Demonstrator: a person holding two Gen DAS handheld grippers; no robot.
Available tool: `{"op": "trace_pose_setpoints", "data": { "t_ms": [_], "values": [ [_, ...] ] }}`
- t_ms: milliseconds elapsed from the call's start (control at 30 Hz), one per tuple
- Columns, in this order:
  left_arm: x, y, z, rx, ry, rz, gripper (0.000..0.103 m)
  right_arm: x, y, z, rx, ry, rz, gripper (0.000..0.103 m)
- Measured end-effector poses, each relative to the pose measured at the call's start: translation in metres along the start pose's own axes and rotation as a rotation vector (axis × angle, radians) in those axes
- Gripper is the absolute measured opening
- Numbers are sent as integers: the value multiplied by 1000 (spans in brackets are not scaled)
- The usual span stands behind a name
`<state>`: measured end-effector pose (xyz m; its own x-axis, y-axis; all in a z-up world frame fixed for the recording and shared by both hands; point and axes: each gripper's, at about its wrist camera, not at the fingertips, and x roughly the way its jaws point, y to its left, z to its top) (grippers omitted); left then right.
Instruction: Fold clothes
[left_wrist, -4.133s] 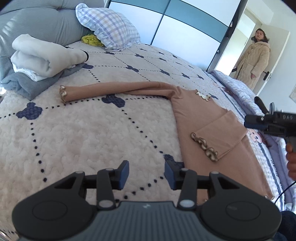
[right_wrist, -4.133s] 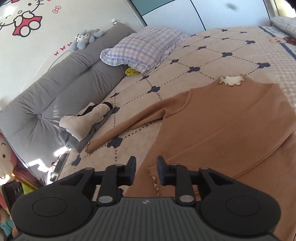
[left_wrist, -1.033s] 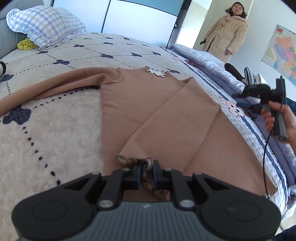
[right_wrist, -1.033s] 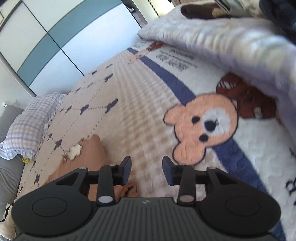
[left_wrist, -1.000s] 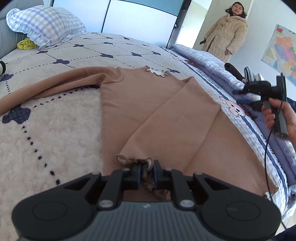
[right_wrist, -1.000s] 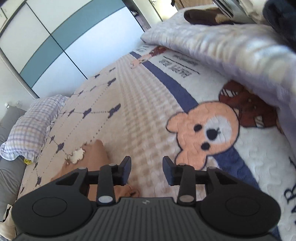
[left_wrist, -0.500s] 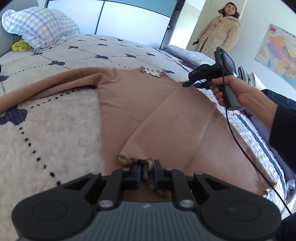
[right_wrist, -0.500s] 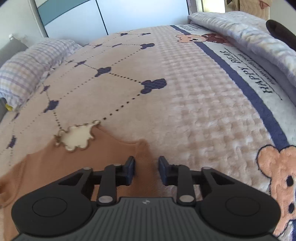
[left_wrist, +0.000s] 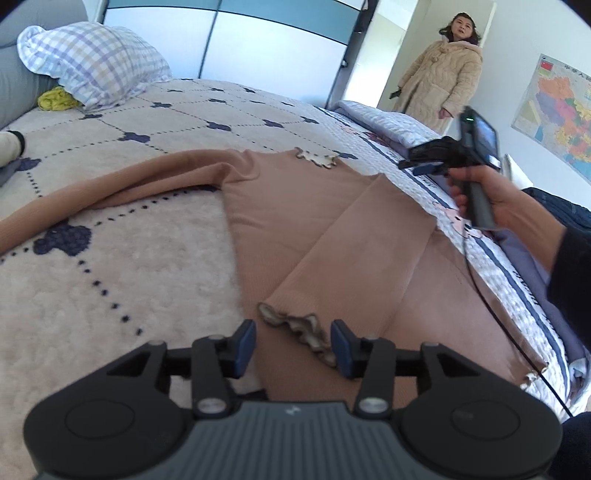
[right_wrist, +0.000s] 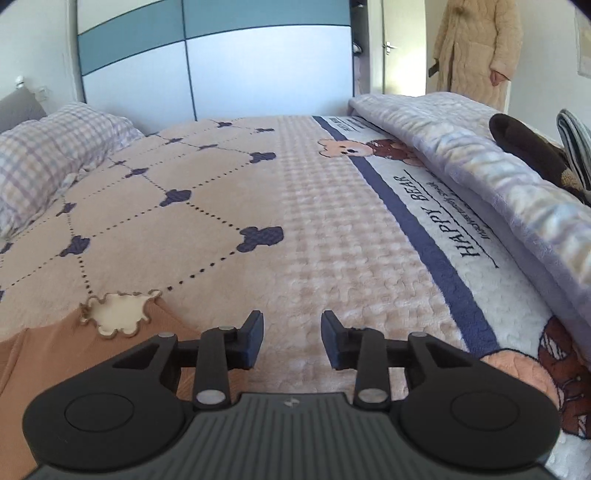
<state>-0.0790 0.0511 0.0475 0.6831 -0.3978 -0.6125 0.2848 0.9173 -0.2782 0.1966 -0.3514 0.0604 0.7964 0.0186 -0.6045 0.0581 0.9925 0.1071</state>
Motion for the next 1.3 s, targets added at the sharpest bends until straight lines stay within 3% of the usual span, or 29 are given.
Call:
{"op": "trace_pose_setpoints", "data": {
  "t_ms": [133, 300, 400, 467, 567, 667, 767, 967, 1167, 1233, 1300],
  "values": [
    [-2, 2, 0, -27, 3, 11, 48, -4, 11, -26, -14, 180, 154, 34],
    [-19, -10, 2, 29, -16, 45, 48, -14, 31, -41, -105, 191, 41, 35],
    [-34, -5, 0, 13, -37, 59, 51, -50, 38, -40, -150, 160, 119, 41],
    [-37, -1, -2, -23, -36, 67, 51, -60, 40, -49, -171, 206, 143, 46],
    [-40, -1, -5, -32, -37, 99, 51, -44, 39, -85, -181, 363, 87, 55],
    [-51, 4, -10, -42, -41, 136, 54, -69, 36, -93, -130, 330, 87, 55],
    [-67, 23, -16, -93, -50, 178, 61, -104, 44, -97, -144, 306, 146, 55],
    [-89, 68, -26, -230, -57, 268, 62, -146, 103, -111, -277, 303, 299, 55],
    [-101, 94, -28, -287, -70, 343, 65, -153, 193, -145, -498, 322, 460, 56],
    [-103, 105, -25, -299, -79, 375, 66, -145, 212, -162, -551, 355, 480, 56],
    [-104, 117, -21, -311, -89, 401, 68, -145, 221, -178, -604, 326, 453, 58]
  ]
}}
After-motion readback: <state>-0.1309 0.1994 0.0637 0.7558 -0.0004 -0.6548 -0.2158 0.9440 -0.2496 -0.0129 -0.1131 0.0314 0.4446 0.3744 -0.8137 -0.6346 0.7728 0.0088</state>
